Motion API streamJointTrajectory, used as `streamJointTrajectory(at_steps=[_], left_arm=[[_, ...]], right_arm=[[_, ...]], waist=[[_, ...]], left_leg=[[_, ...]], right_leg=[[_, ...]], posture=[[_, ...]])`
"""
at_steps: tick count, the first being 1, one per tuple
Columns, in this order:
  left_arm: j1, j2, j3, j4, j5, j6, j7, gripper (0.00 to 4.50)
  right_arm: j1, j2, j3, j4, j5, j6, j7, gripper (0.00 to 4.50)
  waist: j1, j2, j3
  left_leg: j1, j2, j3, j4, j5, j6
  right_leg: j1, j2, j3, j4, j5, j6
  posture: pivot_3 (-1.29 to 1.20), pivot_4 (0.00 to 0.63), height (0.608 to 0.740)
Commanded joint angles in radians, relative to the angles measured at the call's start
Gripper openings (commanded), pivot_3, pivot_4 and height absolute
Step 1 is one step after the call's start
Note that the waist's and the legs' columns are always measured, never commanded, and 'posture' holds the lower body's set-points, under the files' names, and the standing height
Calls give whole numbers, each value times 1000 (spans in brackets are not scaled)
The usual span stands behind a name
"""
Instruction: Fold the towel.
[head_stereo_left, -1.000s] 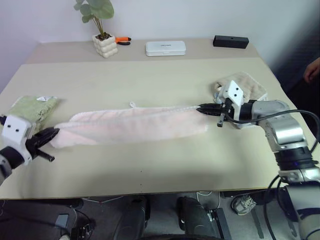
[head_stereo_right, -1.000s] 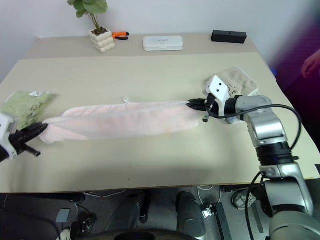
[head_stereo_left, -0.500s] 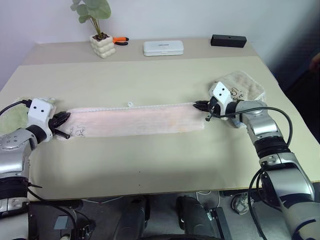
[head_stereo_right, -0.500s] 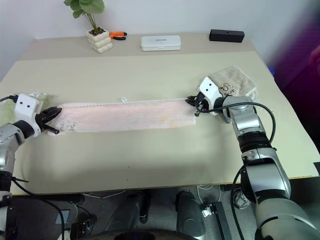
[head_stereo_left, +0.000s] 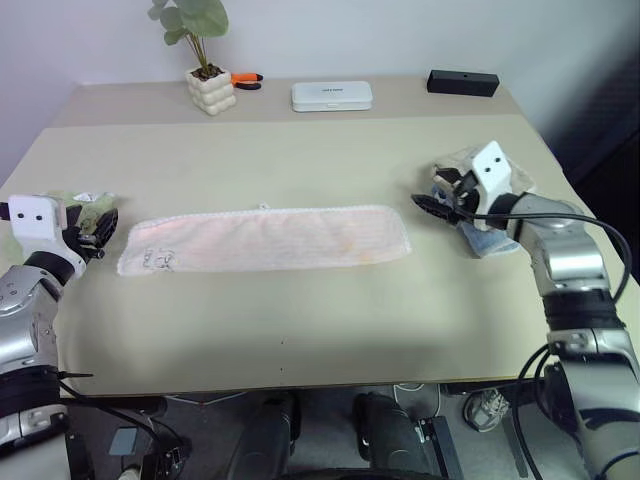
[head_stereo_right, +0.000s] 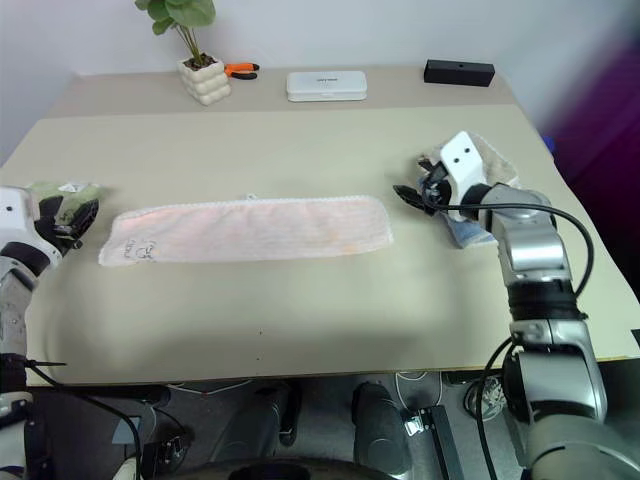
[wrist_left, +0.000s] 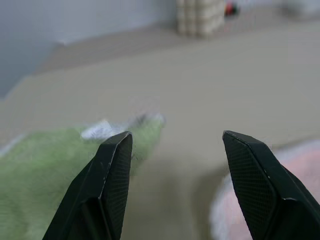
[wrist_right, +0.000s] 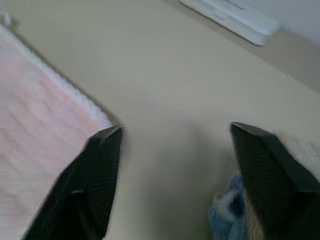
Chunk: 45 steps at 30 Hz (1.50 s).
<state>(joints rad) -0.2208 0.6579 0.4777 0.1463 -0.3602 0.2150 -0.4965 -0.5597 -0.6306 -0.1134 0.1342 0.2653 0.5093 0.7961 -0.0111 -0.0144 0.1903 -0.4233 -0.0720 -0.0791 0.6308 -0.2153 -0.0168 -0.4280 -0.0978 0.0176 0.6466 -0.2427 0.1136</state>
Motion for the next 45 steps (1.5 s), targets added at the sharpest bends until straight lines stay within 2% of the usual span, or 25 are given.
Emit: streamJointTrajectory(at_steps=[1,5,9,13,17,20,23,24,25,27,28,32,35,40,42,45], left_arm=[[62,-36,-115,-240,-15,24,-44,2898],[106,-123,-360,-466,-8,72,-94,2898],[99,-183,-526,-530,20,80,-123,2898],[78,-231,-559,-539,-17,102,-130,2898],[73,-235,-564,-539,-37,115,-157,2898],[78,-219,-521,-538,-43,111,-158,2898],[76,-220,-489,-531,-51,112,-142,2898],[78,-221,-478,-531,-55,113,-137,2898],[80,-222,-470,-533,-58,115,-134,2898],[85,-226,-461,-537,-60,116,-128,2898],[90,-227,-460,-539,-58,116,-126,2898],[105,-236,-457,-545,-60,115,-116,2898],[107,-244,-461,-541,-56,110,-112,2898],[91,-244,-452,-501,-46,99,-109,2898],[77,-233,-441,-465,-35,86,-119,2898],[68,-223,-440,-439,-26,72,-128,2898]], right_arm=[[97,24,-104,-258,160,267,-75,4464],[249,129,-171,-476,267,518,-236,4464],[298,275,-279,-579,354,726,-401,4464],[283,394,-348,-631,400,865,-511,4464],[220,524,-388,-592,379,921,-632,4464],[128,642,-448,-448,345,878,-738,4464],[78,675,-479,-355,324,814,-791,4464],[61,680,-487,-326,319,789,-807,3937],[50,682,-490,-306,318,771,-819,3652],[37,682,-488,-285,322,743,-834,2662],[32,681,-490,-283,330,736,-839,1985],[12,670,-521,-303,381,736,-853,43],[11,613,-530,-342,411,761,-844,43],[42,389,-489,-399,448,794,-725,43],[69,237,-443,-435,457,795,-628,43],[98,129,-384,-456,459,771,-554,43]], waist=[[0,0,0],[3,-1,-1],[-6,1,-2],[-4,2,-2],[-4,2,-2],[-7,2,-3],[-7,2,-3],[-8,2,-3],[-7,2,-3],[-7,2,-3],[-7,2,-3],[-8,2,-3],[-5,3,-3],[-2,4,-2],[-2,4,-2],[-9,4,-2]], left_leg=[[0,0,0,0,0,0],[0,0,0,0,0,0],[1,0,1,0,0,0],[2,2,1,0,0,0],[2,1,1,0,0,0],[2,1,1,0,0,0],[4,1,1,0,0,0],[5,1,1,0,0,0],[6,1,1,0,0,0],[6,1,1,0,0,0],[6,1,1,0,0,0],[6,1,1,-1,0,1],[6,1,1,-1,0,1],[4,0,1,0,0,1],[4,0,1,0,0,1],[4,0,1,0,0,1]], right_leg=[[0,0,0,0,0,0],[1,0,1,0,0,0],[0,1,2,0,0,0],[0,2,1,1,0,-1],[1,4,1,1,0,0],[1,4,1,1,0,0],[3,5,1,1,0,-1],[3,5,1,1,0,-1],[4,5,1,1,0,0],[5,5,1,1,0,-1],[5,5,1,1,0,-1],[5,5,1,1,0,0],[5,5,1,1,0,0],[5,3,1,-1,-1,0],[5,3,0,-1,-1,0],[5,3,0,-1,-1,0]], posture=[[0,150,729],[0,150,729],[0,150,729],[0,150,729],[0,150,729],[0,150,729],[0,150,729],[0,150,729],[0,150,729],[0,150,729],[0,150,729],[0,150,729],[0,150,729],[0,150,729],[0,150,729],[0,150,729]])
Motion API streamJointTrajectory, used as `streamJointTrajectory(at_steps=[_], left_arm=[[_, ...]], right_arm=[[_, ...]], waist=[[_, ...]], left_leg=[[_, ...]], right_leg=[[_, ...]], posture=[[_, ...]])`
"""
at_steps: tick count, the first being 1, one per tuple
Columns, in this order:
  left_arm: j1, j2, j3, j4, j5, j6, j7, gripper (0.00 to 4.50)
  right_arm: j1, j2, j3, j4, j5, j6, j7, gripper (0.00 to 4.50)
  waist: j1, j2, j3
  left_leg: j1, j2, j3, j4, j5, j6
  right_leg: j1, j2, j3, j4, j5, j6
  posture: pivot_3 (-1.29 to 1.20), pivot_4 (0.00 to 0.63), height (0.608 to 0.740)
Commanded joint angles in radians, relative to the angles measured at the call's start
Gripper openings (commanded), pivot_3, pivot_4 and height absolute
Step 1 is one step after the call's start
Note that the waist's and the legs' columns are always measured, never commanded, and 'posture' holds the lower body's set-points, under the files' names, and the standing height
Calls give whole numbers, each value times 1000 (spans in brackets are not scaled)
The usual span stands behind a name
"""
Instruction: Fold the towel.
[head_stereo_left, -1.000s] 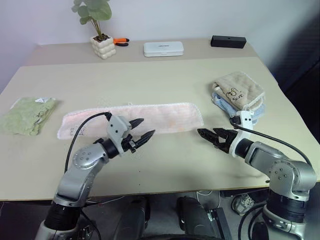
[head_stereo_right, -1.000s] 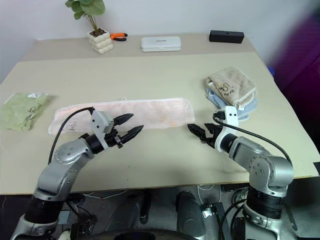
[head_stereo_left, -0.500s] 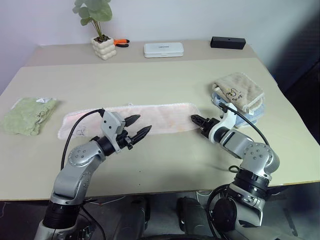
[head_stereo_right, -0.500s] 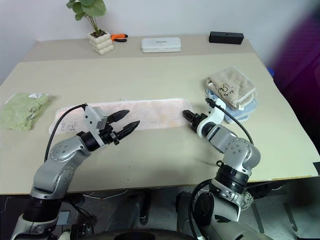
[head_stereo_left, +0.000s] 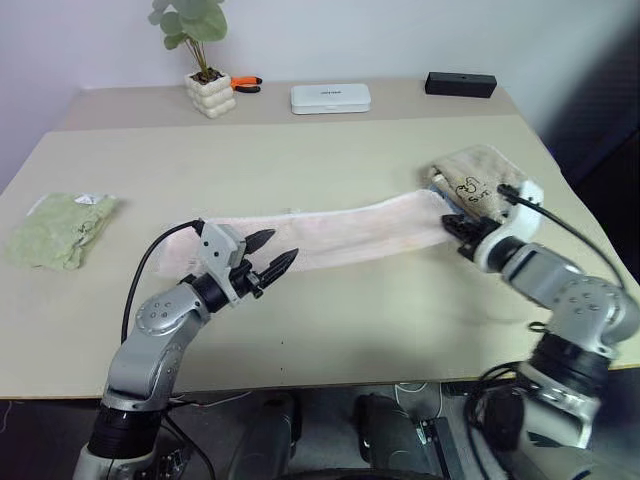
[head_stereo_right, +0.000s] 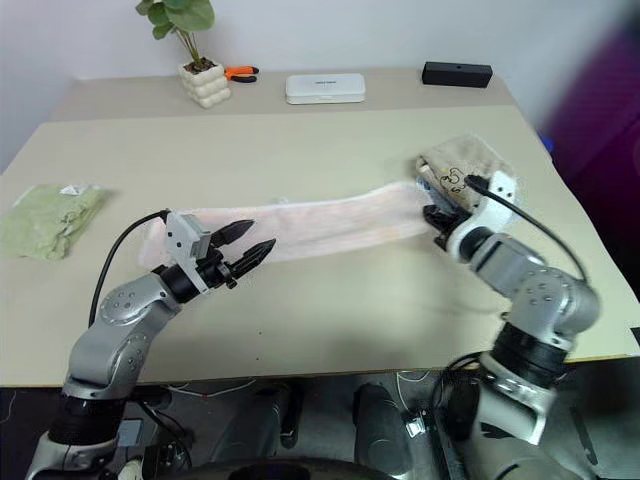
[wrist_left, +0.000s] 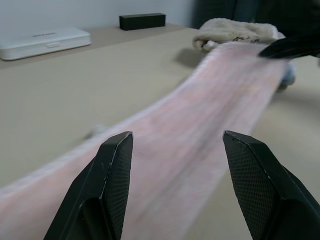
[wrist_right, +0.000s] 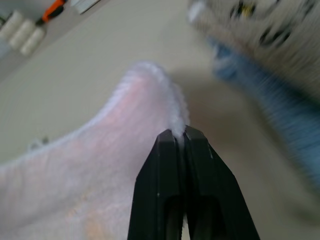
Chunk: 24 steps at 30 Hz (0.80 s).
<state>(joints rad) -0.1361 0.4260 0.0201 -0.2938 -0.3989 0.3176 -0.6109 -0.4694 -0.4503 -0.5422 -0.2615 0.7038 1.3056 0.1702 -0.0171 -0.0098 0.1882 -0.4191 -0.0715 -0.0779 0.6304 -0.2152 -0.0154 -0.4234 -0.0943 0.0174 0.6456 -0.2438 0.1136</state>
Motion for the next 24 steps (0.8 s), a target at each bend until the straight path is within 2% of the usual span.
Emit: streamJointTrajectory(at_steps=[1,3,5,10,14,18,22,24], left_arm=[[-25,10,18,14,13,-36,-15,2898],[-39,10,19,30,16,-45,-17,2898],[-49,6,18,28,17,-44,-10,2898],[-44,-8,16,10,21,-40,11,2898],[-26,-16,14,-22,25,-32,37,2898],[-1,-12,26,-54,21,-19,57,2898],[15,-4,33,-70,21,-12,70,2898],[15,-4,37,-73,17,-8,74,2898]], right_arm=[[22,-103,104,-87,2,-55,114,43],[29,-170,214,-133,-23,-109,180,43],[-11,-171,326,-171,-29,-151,223,43],[-85,-82,561,-184,-82,-239,254,43],[-109,-3,707,-109,-170,-299,246,43],[-115,36,807,-37,-246,-363,267,43],[-128,81,810,13,-270,-385,275,43],[-124,85,791,0,-252,-377,301,607]], waist=[[-3,0,0],[-3,0,0],[-6,0,0],[3,-1,0],[8,-1,0],[6,-1,0],[3,-1,0],[4,-1,0]], left_leg=[[0,1,0,0,0,0],[0,1,0,0,0,0],[0,1,1,0,0,0],[-1,2,0,0,0,0],[-2,0,-1,0,0,0],[-3,-1,-1,1,0,0],[-3,0,-1,0,0,0],[-3,0,-2,0,0,0]], right_leg=[[0,0,0,0,0,0],[0,1,0,0,0,0],[0,1,0,-1,0,0],[0,1,0,-1,0,1],[0,0,-1,-2,0,1],[-1,-1,-1,-3,0,0],[-2,-1,-1,-2,0,0],[-2,0,-1,-1,0,0]], posture=[[0,150,729],[0,150,729],[0,150,729],[0,150,729],[0,150,729],[0,150,729],[0,150,729],[0,150,729]])
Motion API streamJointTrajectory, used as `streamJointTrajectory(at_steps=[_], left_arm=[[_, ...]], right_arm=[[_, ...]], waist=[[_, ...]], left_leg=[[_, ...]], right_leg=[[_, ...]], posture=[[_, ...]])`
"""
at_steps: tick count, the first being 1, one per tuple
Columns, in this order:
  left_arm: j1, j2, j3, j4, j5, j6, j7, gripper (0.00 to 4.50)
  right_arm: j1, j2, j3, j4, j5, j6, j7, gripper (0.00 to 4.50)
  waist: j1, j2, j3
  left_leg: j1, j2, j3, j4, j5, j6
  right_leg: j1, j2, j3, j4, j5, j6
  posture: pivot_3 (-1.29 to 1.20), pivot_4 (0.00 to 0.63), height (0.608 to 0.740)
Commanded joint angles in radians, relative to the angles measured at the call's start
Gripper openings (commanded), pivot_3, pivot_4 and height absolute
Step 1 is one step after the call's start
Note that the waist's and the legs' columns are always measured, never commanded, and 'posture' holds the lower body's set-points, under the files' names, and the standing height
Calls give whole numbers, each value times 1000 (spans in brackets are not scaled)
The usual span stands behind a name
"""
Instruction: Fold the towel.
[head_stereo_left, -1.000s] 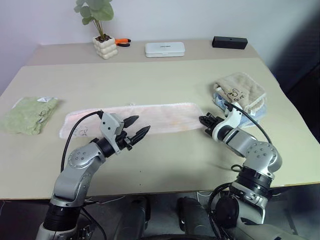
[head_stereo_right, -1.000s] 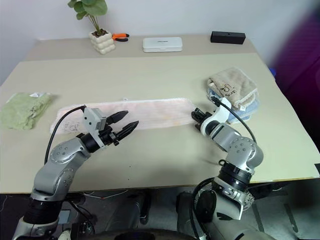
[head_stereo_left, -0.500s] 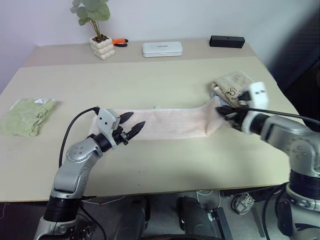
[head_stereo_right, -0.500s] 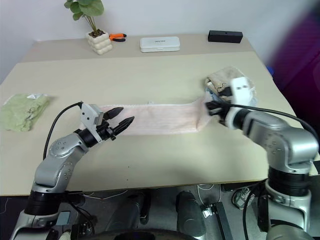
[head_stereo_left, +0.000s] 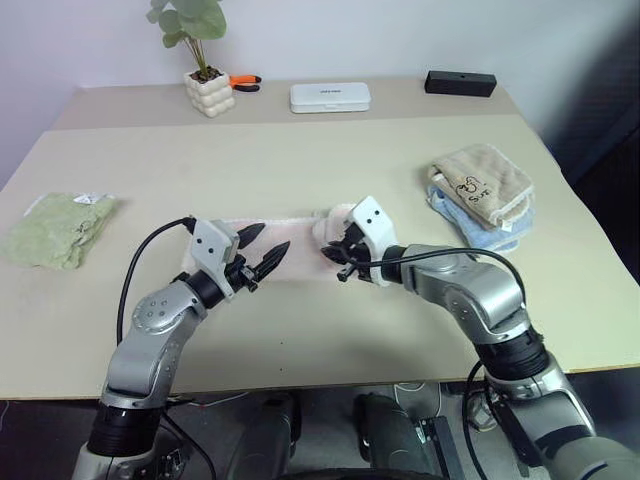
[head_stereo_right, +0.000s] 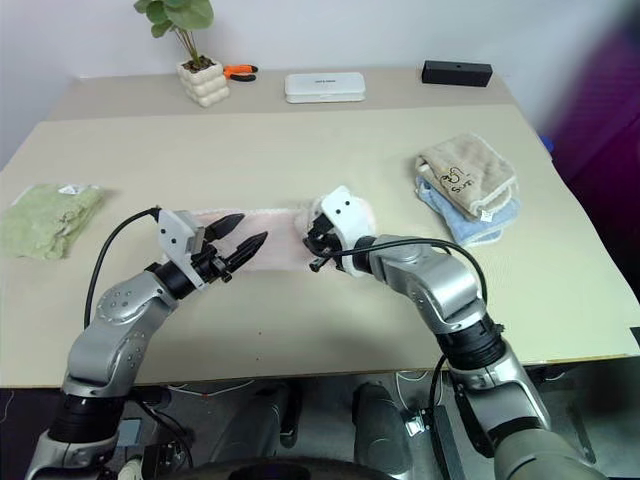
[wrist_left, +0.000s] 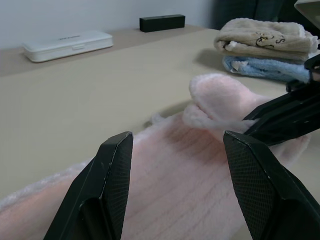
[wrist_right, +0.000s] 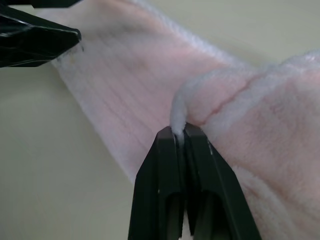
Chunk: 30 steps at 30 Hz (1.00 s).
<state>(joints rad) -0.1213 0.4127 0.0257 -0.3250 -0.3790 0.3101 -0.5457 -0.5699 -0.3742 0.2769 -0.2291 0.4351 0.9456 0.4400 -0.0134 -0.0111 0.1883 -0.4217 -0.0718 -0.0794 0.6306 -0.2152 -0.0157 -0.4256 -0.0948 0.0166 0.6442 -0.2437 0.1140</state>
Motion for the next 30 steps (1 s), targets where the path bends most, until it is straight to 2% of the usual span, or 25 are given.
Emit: streamJointTrajectory(at_steps=[1,5,8,9,12,14,15,23,28,30], left_arm=[[-1,11,32,-42,-5,1,9,2898],[-12,12,32,-30,-4,3,7,2898],[-21,14,40,-17,-5,1,4,2898],[-22,15,43,-14,-6,0,3,2898],[-29,10,48,-5,-9,3,8,2898],[-30,7,44,-5,-7,4,10,2898],[-28,5,42,-8,-7,6,11,2898],[11,4,63,-46,-16,27,39,2898],[37,6,87,-72,-25,42,57,2898],[97,-1,135,-120,-70,76,80,2898]], right_arm=[[-21,5,-36,-44,25,-14,47,916],[3,-60,-103,-109,43,-50,118,2743],[7,-90,-175,-118,67,-82,150,2743],[2,-84,-203,-108,81,-82,148,2499],[-17,-100,-236,-15,31,-132,137,1306],[-26,-95,-225,36,0,-166,135,233],[-30,-83,-209,78,-23,-191,130,52],[39,-40,32,279,-240,-417,203,52],[54,-22,37,277,-275,-446,216,52],[6,-4,-46,270,-248,-462,188,52]], waist=[[0,0,0],[3,0,0],[3,0,0],[2,0,0],[-1,0,0],[-1,0,0],[0,0,0],[-1,0,0],[-1,-1,-1],[-5,-1,-1]], left_leg=[[0,0,0,0,0,0],[0,0,0,0,0,0],[0,0,0,0,0,0],[0,0,0,0,0,0],[0,0,0,0,0,0],[0,0,0,0,0,0],[0,0,0,0,0,0],[0,0,0,0,0,0],[1,0,0,0,0,0],[1,0,0,0,0,0]], right_leg=[[0,0,0,0,0,0],[0,0,0,0,0,0],[1,0,0,-1,0,0],[1,0,0,-1,0,0],[0,0,0,-1,0,0],[1,0,0,-1,0,0],[1,0,0,-1,0,0],[0,0,0,0,0,0],[1,0,0,0,0,0],[1,1,0,0,0,0]], posture=[[0,150,729],[0,150,729],[0,150,729],[0,150,729],[0,150,729],[0,150,729],[0,150,729],[0,150,729],[0,150,729],[0,150,729]])
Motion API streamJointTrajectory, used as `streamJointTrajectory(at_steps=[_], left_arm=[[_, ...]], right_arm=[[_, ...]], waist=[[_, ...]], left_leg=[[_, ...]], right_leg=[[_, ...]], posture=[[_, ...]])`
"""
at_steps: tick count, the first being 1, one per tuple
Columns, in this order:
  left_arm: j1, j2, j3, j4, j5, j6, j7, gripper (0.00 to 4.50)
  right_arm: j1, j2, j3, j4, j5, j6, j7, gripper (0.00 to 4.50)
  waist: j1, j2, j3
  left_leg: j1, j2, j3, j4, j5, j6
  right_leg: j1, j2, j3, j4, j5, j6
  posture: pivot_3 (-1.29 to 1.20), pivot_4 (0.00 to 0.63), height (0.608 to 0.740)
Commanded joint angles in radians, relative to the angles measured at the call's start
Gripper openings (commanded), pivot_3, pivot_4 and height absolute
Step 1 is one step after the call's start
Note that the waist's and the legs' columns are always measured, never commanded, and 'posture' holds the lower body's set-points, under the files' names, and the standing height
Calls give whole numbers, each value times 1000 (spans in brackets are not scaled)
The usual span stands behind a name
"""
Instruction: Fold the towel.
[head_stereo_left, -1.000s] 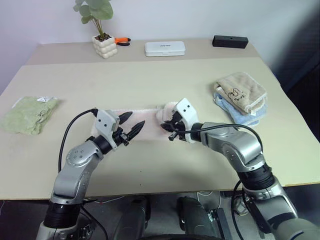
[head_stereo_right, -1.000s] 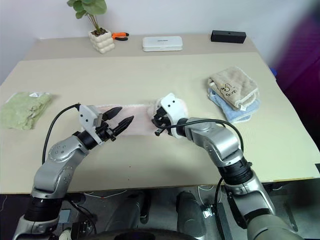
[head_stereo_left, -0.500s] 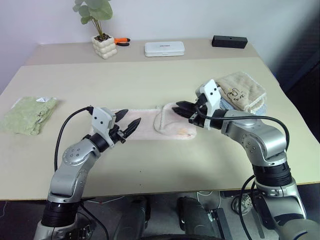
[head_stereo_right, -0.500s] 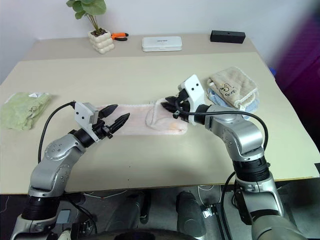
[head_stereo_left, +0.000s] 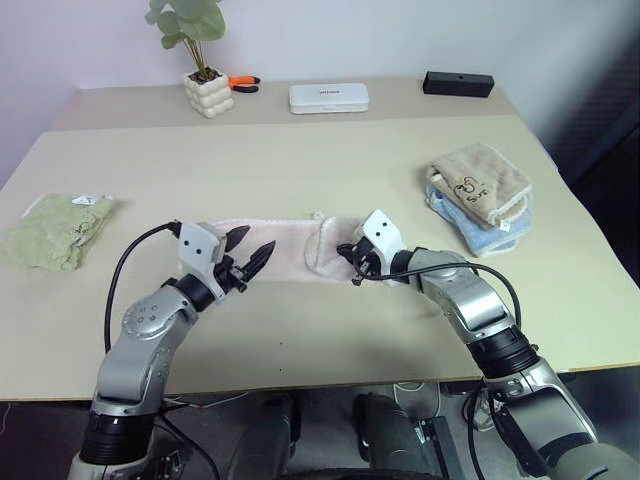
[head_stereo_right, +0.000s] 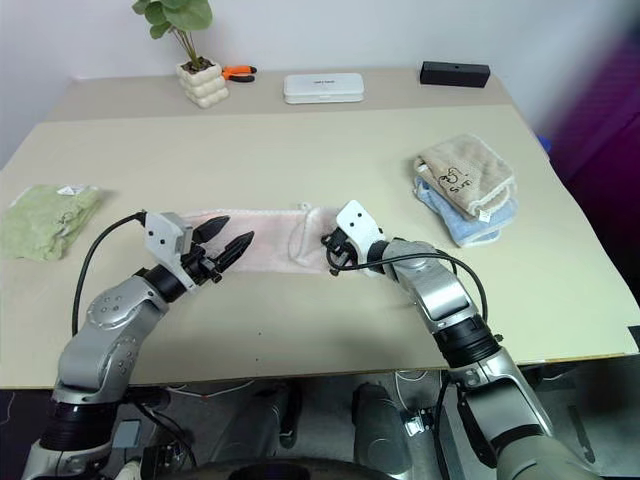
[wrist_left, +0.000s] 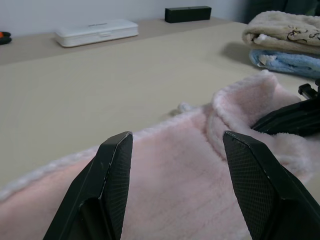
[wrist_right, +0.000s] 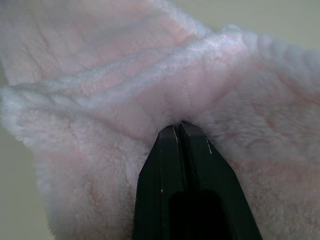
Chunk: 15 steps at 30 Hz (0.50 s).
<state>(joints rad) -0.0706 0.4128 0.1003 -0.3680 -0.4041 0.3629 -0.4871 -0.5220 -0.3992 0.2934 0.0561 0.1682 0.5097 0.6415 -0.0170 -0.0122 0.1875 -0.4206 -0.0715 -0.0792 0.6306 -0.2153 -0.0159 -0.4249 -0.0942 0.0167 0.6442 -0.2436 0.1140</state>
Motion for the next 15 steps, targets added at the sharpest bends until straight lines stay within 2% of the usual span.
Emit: streamJointTrajectory(at_steps=[1,2,3,7,10,11,15], left_arm=[[83,-20,96,-108,-91,57,49,2898],[115,-38,127,-134,-131,91,79,2898],[145,-63,156,-155,-179,125,112,3152],[256,-113,238,-239,-375,237,180,4500],[309,-136,290,-257,-493,311,268,4500],[316,-152,312,-246,-545,335,320,4500],[304,-191,361,-210,-730,389,470,4500]], right_arm=[[-71,14,-96,-32,32,-48,-3,280],[-92,5,-118,-53,43,-66,15,560],[-107,-6,-127,-78,54,-85,45,836],[-134,-33,-131,-162,96,-104,146,2767],[-124,-42,-112,-224,110,-113,202,4258],[-117,-40,-103,-242,112,-117,214,4392],[-83,-26,-68,-279,110,-132,241,4392]], waist=[[-4,0,0],[-4,1,1],[-4,1,1],[4,-1,1],[6,-1,0],[6,-1,0],[6,-1,0]], left_leg=[[0,0,0,0,0,0],[0,0,0,-1,0,0],[0,0,1,-1,0,0],[-1,0,-1,0,0,0],[-1,0,-2,0,0,0],[-1,0,-2,0,0,0],[-1,0,-2,0,0,0]], right_leg=[[0,0,0,0,0,0],[-1,0,1,0,0,0],[-1,0,1,0,0,0],[-1,-1,0,0,0,0],[1,-1,-2,-1,0,0],[1,-2,-2,-1,-2,-2],[1,-2,-2,-1,-2,-3]], posture=[[0,150,729],[0,150,729],[0,150,729],[0,150,729],[0,150,729],[0,150,729],[0,150,729]])
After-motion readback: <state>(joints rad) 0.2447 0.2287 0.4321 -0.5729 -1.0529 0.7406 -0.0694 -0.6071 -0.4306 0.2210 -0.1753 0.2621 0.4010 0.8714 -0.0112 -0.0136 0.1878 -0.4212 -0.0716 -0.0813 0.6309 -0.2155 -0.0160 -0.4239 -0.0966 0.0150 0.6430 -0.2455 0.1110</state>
